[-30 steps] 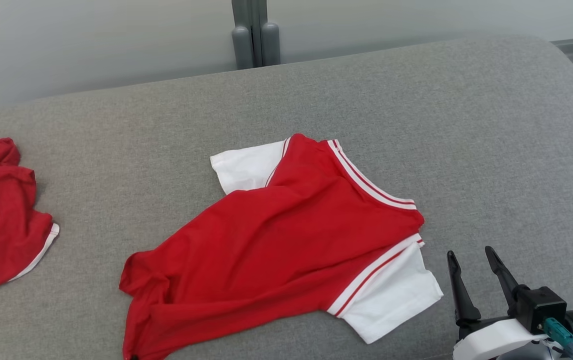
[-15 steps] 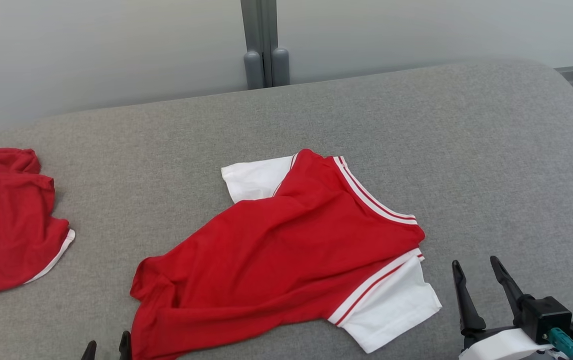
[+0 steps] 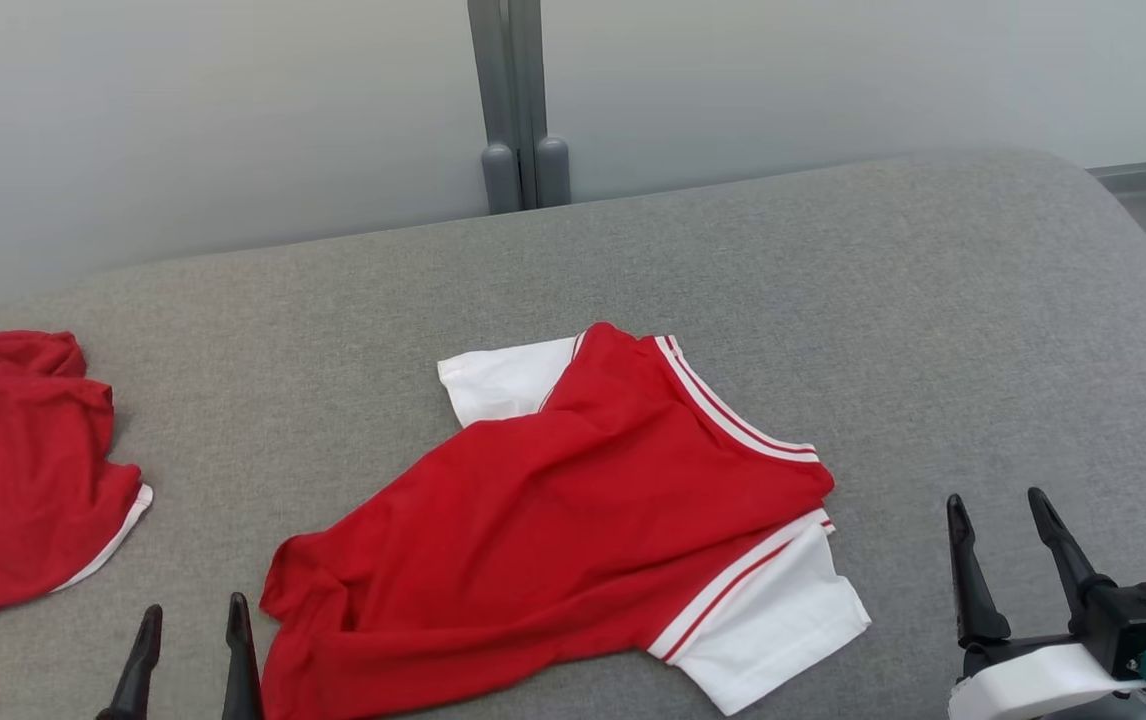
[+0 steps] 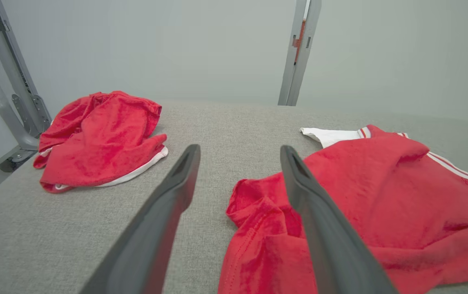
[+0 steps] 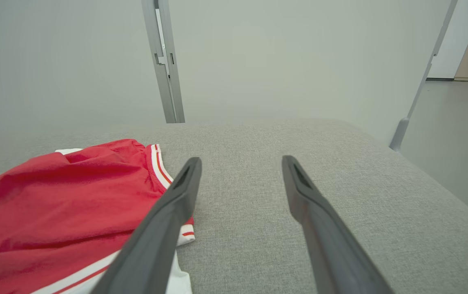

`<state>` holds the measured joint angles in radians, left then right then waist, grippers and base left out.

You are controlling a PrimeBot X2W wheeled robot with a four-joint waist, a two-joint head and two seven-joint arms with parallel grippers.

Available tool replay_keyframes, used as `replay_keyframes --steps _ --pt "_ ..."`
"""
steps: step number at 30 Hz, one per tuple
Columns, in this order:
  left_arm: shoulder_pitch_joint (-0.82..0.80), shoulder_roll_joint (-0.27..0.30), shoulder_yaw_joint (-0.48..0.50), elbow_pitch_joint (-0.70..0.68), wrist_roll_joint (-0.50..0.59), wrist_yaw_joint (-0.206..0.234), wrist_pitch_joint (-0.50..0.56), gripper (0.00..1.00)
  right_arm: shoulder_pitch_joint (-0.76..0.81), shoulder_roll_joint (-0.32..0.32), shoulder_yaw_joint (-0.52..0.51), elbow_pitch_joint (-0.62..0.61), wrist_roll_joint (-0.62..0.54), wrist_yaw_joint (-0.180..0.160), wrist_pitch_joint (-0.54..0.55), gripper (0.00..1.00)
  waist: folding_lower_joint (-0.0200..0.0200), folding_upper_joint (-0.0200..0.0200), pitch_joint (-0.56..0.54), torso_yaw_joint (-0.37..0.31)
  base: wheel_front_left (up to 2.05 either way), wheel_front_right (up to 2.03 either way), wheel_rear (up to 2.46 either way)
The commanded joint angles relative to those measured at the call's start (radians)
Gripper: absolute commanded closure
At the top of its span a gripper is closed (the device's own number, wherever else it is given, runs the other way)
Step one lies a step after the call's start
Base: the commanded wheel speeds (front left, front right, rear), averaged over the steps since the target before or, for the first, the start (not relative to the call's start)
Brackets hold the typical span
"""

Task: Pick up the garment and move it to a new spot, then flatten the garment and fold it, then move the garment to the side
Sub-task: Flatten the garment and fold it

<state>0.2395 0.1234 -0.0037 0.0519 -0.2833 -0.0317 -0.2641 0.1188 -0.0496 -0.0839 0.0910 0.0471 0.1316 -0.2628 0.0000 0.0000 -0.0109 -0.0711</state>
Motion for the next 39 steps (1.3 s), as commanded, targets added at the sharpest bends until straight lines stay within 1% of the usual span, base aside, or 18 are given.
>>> replay_keyframes --steps 1,3,6,11,15,18,28,39 --pt "0.009 -0.016 0.027 -0.017 0.033 -0.015 0.0 0.0 0.004 -0.002 -0.007 -0.003 -0.007 -0.002 -0.003 0.0 0.0 0.0 -0.006 -0.004 0.0 0.0 0.0" --pt "0.014 -0.041 0.062 -0.03 0.072 -0.034 0.0 0.0 0.01 -0.002 -0.012 0.006 -0.011 -0.002 -0.003 0.0 0.0 0.0 -0.014 -0.006 0.0 0.0 0.0" --pt "0.021 -0.063 0.083 -0.037 0.115 -0.052 0.0 0.0 0.023 -0.002 -0.015 0.028 -0.018 -0.002 -0.003 0.0 0.0 0.0 -0.019 -0.008 0.0 0.0 0.0" --pt "0.028 -0.071 0.077 -0.008 0.149 -0.073 0.0 0.0 0.032 -0.002 0.014 0.056 -0.016 -0.002 -0.003 0.0 0.0 0.0 -0.025 -0.016 0.0 0.0 0.0" --pt "0.038 -0.073 0.083 -0.003 0.144 -0.08 0.0 0.0 0.037 -0.002 0.057 0.043 -0.003 -0.002 -0.003 0.0 0.0 0.0 -0.025 -0.019 0.0 0.0 0.0" --pt "0.044 -0.073 0.084 -0.009 0.141 -0.082 0.0 0.0 0.037 -0.002 0.07 0.035 0.004 -0.002 -0.003 0.0 0.0 0.0 -0.026 -0.015 0.0 0.0 0.0" --pt "0.053 -0.073 0.082 -0.002 0.157 -0.095 0.0 0.0 0.007 -0.002 0.087 0.027 -0.011 -0.002 -0.003 0.0 0.0 0.0 -0.026 -0.001 0.0 0.0 0.0" --pt "0.059 -0.073 0.084 0.004 0.152 -0.099 0.0 0.0 0.01 -0.002 0.086 0.022 -0.019 -0.002 -0.003 0.0 0.0 0.0 -0.032 0.013 0.0 0.0 0.0"
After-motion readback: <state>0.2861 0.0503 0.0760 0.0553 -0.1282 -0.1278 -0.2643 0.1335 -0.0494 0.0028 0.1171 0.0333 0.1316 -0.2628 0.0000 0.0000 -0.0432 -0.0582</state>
